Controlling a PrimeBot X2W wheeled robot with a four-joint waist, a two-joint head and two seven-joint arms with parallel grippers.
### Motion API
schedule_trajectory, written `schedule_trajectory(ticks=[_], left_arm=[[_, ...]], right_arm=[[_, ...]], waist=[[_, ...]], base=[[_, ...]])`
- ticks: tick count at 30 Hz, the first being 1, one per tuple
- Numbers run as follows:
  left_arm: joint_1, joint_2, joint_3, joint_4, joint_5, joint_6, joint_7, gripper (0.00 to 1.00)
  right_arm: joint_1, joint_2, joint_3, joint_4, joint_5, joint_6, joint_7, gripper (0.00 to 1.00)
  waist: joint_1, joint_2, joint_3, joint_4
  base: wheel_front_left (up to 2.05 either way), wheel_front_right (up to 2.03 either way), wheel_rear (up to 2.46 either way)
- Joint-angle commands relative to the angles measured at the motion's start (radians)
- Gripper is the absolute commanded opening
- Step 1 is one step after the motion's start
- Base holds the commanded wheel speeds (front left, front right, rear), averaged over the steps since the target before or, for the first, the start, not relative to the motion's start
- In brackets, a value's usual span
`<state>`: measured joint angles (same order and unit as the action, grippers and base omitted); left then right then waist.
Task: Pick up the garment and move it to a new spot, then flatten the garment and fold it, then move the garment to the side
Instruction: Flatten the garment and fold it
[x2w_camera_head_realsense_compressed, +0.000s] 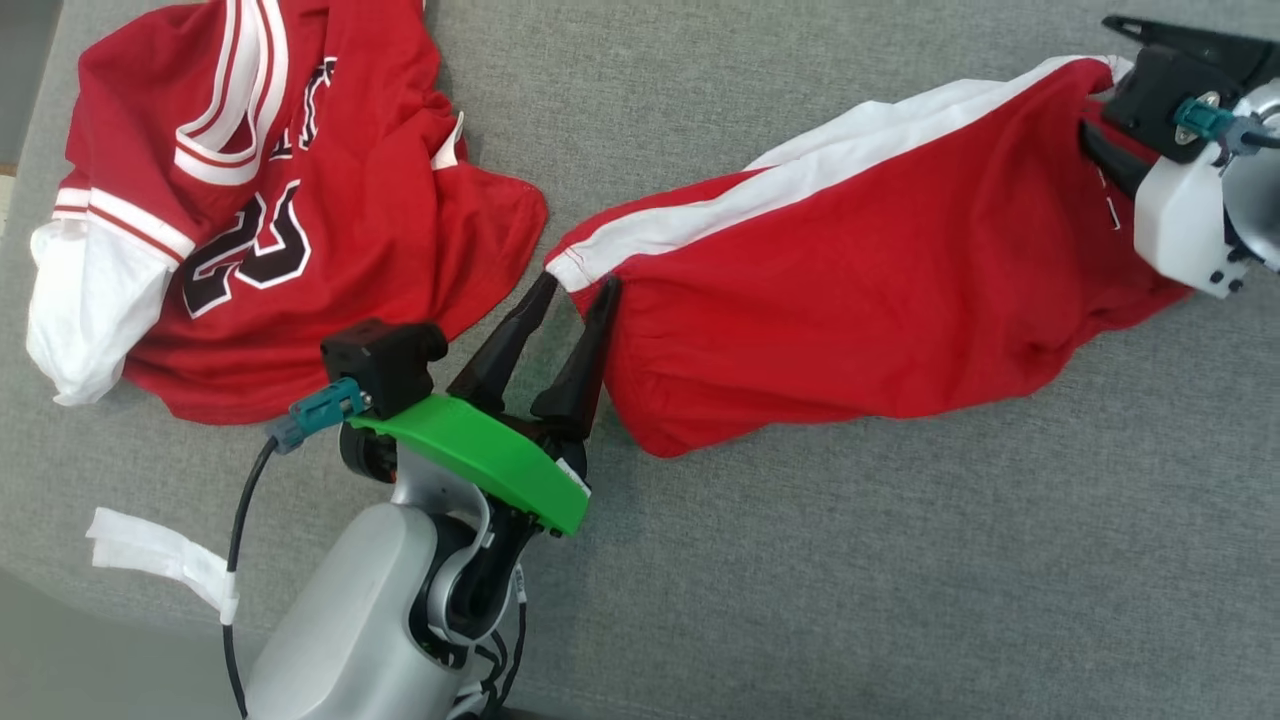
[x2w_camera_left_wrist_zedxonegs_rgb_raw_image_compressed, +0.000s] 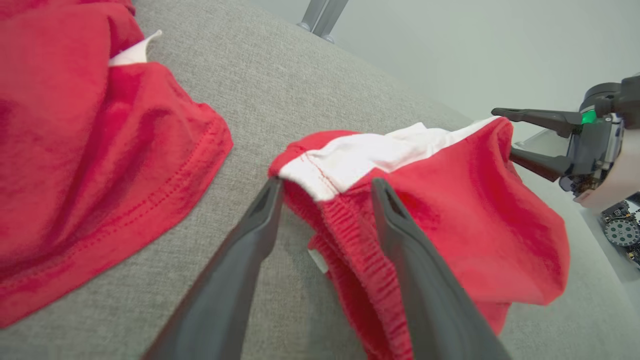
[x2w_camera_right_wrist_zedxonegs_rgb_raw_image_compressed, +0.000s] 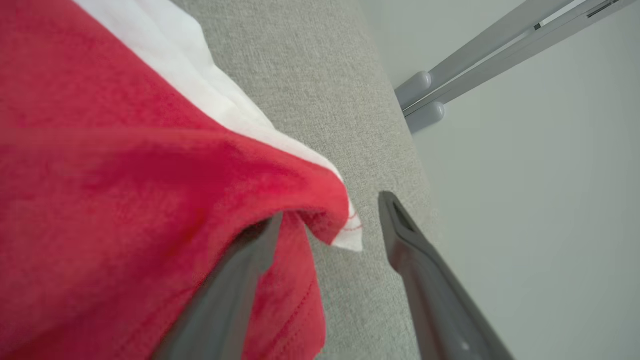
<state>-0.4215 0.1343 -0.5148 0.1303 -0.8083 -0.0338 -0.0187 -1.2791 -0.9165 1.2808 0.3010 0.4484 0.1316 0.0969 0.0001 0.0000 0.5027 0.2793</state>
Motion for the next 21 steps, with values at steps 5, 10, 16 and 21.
schedule_trajectory(ticks=[5, 10, 16, 21], left_arm=[[0.044, 0.038, 0.022, 0.015, 0.006, 0.008, -0.032, 1.00], [0.117, 0.089, 0.046, -0.012, 0.079, 0.054, -0.129, 1.00], [0.221, 0.102, 0.045, -0.065, 0.169, 0.102, -0.221, 1.00], [0.274, 0.077, 0.046, -0.083, 0.253, 0.122, -0.245, 1.00]], right_arm=[[0.095, -0.016, 0.001, -0.033, 0.058, -0.002, 0.041, 1.00], [0.155, -0.016, -0.046, -0.001, 0.249, -0.002, 0.040, 1.00], [0.302, 0.031, -0.184, 0.044, 0.418, -0.002, -0.001, 1.00], [0.367, 0.114, -0.288, 0.090, 0.427, -0.002, -0.025, 1.00]], waist=[[-0.0001, 0.0000, -0.076, -0.053], [-0.0001, 0.0000, -0.157, -0.104], [-0.0001, 0.0000, -0.198, -0.133], [-0.0001, 0.0000, -0.185, -0.130]], base=[[0.00, 0.00, 0.00], [0.00, 0.00, 0.00], [0.00, 0.00, 0.00], [0.00, 0.00, 0.00]])
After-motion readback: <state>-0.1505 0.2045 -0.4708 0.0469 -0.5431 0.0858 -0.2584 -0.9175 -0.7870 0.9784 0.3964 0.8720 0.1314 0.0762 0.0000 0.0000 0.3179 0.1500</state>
